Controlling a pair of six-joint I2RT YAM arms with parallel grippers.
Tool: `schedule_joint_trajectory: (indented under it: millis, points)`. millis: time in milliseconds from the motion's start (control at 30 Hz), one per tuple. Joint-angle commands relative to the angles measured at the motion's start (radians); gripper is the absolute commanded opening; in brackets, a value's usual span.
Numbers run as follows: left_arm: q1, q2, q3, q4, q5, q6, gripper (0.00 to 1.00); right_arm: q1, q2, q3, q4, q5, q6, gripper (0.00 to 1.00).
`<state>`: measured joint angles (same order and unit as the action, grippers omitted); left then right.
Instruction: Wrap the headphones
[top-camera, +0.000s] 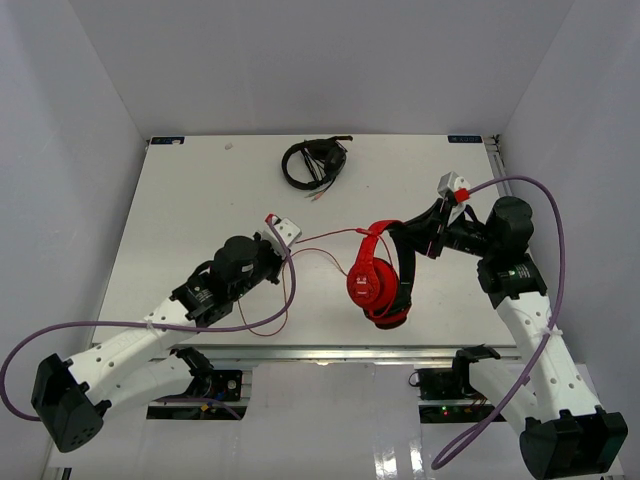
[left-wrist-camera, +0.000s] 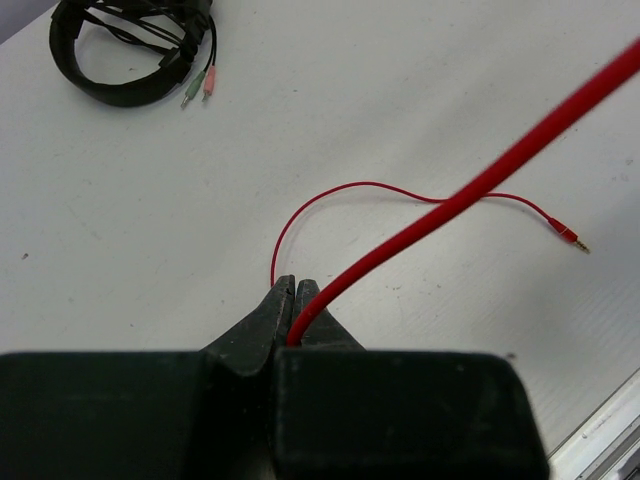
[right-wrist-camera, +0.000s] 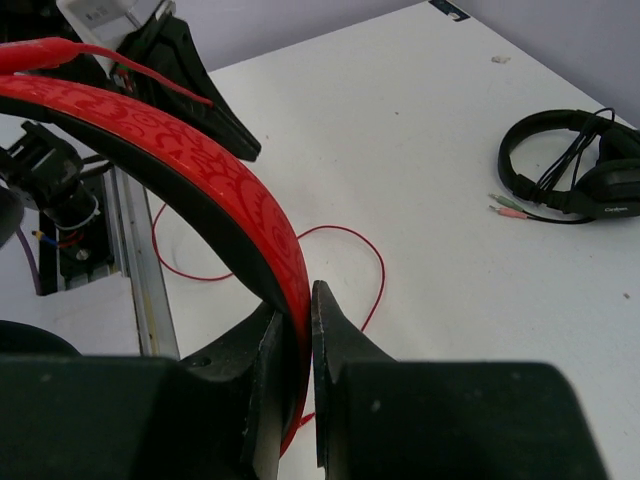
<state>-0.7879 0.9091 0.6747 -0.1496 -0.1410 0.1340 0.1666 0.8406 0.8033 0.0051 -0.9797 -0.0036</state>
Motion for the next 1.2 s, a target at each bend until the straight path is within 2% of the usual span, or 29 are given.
schedule_joint_trajectory:
  millis: [0, 333, 467, 700, 900, 1033, 1167]
  points:
    - [0.005, 0.031, -0.013, 0.086, 0.066, -0.057, 0.00, -0.019, 0.013, 0.005, 0.244, -0.087, 0.316, 0.08]
    - [0.004, 0.134, -0.035, 0.206, 0.120, -0.121, 0.00, -0.025, 0.021, 0.055, 0.308, -0.062, 0.488, 0.08]
    - [0.004, 0.139, -0.059, 0.234, 0.132, -0.135, 0.00, -0.027, 0.025, 0.073, 0.307, -0.017, 0.543, 0.08]
    - [0.003, 0.185, -0.044, 0.335, 0.208, -0.269, 0.00, -0.026, 0.064, 0.111, 0.310, 0.109, 0.669, 0.08]
    - [-0.014, 0.267, -0.006, 0.468, 0.227, -0.370, 0.12, -0.026, 0.100, 0.169, 0.254, 0.236, 0.700, 0.08]
    - [-0.045, 0.341, 0.021, 0.519, 0.238, -0.385, 0.19, -0.026, 0.122, 0.190, 0.225, 0.296, 0.687, 0.08]
    - [-0.081, 0.398, -0.001, 0.568, 0.247, -0.377, 0.31, -0.026, 0.130, 0.197, 0.211, 0.332, 0.670, 0.08]
